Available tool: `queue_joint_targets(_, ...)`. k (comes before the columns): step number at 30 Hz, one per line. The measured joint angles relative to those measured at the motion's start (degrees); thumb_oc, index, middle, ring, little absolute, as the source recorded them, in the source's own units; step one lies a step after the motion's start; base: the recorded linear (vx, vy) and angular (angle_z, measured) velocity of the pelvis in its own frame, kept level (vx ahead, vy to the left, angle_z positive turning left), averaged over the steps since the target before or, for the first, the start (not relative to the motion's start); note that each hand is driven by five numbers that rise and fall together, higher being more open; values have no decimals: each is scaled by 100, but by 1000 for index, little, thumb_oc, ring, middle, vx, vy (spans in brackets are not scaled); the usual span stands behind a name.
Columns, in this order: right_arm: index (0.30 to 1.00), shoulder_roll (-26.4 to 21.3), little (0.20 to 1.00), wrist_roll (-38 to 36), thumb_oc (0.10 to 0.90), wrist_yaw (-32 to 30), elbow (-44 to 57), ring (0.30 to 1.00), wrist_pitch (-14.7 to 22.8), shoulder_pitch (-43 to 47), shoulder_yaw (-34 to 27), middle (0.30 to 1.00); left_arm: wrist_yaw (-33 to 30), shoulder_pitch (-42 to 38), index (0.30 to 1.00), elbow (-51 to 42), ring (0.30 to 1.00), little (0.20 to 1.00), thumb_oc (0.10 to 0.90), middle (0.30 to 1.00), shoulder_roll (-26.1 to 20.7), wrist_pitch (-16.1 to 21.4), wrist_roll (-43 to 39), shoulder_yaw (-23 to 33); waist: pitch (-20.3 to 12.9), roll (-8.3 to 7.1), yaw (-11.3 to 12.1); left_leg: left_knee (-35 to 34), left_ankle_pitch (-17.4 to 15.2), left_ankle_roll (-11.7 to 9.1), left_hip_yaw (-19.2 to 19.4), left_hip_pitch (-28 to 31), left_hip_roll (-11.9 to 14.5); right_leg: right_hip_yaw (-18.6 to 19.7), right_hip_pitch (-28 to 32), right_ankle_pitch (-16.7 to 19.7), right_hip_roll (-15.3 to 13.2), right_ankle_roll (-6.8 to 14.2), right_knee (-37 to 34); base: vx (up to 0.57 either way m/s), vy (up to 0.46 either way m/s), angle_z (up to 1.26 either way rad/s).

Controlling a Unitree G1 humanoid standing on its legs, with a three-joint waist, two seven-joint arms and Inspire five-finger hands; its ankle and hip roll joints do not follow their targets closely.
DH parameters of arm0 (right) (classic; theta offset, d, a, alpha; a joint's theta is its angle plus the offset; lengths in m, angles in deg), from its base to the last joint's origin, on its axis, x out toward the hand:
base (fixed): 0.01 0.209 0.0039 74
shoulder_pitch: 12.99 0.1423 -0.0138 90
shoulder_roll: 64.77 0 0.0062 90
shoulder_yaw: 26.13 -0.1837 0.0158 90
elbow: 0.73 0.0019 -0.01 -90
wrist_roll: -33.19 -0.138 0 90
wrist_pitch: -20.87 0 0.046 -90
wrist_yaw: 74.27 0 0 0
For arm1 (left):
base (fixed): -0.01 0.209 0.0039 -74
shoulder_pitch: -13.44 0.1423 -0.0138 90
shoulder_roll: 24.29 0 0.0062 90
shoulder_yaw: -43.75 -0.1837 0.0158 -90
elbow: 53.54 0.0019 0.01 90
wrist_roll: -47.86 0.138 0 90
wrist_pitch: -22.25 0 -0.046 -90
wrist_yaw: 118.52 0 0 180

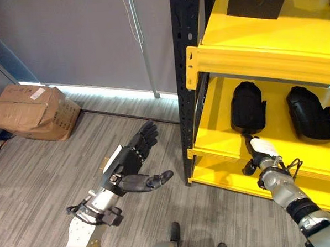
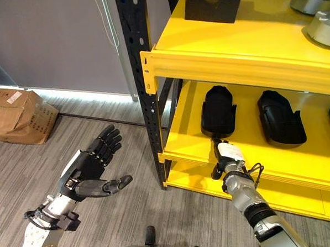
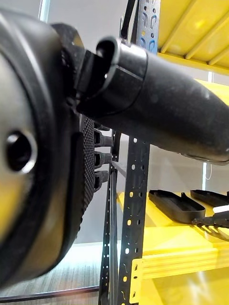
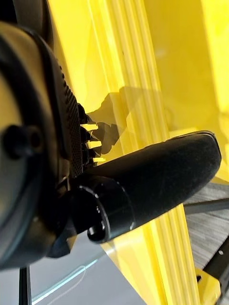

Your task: Move parts from the plastic box to the shelf.

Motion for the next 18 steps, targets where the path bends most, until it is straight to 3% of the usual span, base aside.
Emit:
queue_joint_targets(10,1000,-4,1000,16,900,129,-171,1000,71,103,-134,1000,-125,3,1000,-12,1000,1000,900,1000,-2,-8,-2,-45,5,10,-27,-1,-17,-22,4,-7,-16,-1,-9,-2,-15,4,0,0,0,0)
queue_joint_targets(18,1000,-92,1000,125,900,607,1629,1000,42,-789,-178,1000,-126,38,1000,-16,1000,1000,900,1000,43,-6,4,-57,87,43,-222,1,-8,0,54,-86,-3,32,-114,-4,-8,7,2,-20,15,-3)
